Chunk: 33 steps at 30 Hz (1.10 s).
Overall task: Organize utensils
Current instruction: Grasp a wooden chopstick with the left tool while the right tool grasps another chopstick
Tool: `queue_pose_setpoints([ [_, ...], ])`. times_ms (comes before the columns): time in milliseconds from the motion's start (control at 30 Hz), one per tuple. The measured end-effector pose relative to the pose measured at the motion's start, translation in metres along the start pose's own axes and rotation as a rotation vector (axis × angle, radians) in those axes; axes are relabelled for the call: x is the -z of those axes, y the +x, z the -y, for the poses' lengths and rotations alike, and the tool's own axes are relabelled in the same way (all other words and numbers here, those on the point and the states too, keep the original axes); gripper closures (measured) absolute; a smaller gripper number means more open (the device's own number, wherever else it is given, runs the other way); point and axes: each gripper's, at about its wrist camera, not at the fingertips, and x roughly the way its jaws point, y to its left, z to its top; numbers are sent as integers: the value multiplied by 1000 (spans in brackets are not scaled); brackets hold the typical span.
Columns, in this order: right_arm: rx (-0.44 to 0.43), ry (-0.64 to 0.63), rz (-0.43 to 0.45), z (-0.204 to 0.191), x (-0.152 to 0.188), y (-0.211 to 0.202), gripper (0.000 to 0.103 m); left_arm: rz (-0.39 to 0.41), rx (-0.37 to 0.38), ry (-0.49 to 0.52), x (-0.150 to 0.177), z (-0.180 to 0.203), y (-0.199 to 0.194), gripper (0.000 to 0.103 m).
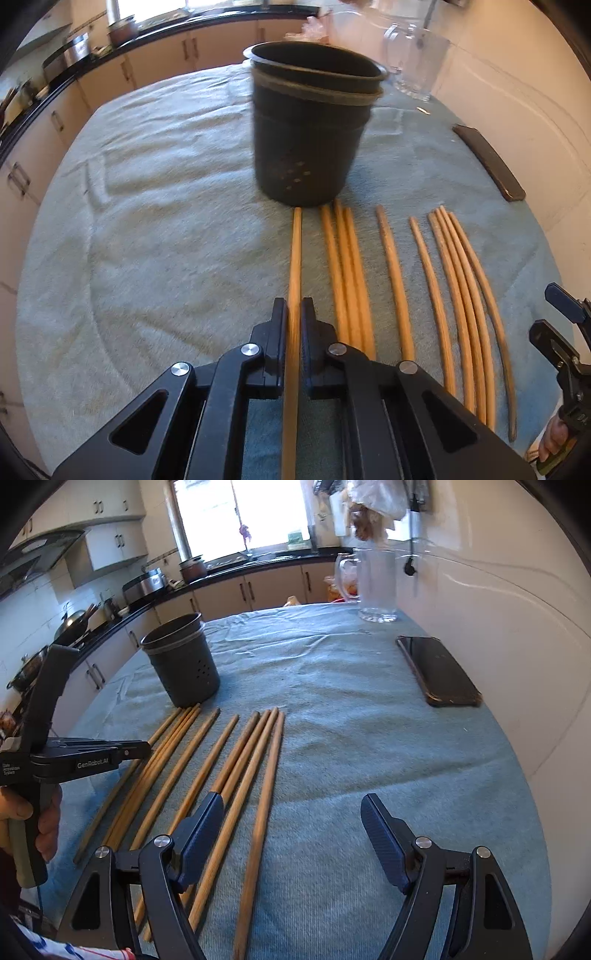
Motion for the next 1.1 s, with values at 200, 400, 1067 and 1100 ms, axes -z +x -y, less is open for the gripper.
queue_pose_setpoints([
  [200, -5, -71, -75, -10, -13, 30, 53, -35, 28, -123, 21, -24, -14, 96],
  [400, 18, -66, -160, -7, -22, 58, 64, -60, 45, -145, 26, -27, -18, 96],
  [1067, 70, -163, -374, -24, -70, 104, 74, -135, -6, -106, -20, -19, 6, 96],
  [1100, 59, -158, -381, -25, -71, 105, 77, -129, -6, -107, -21, -18, 7, 96],
])
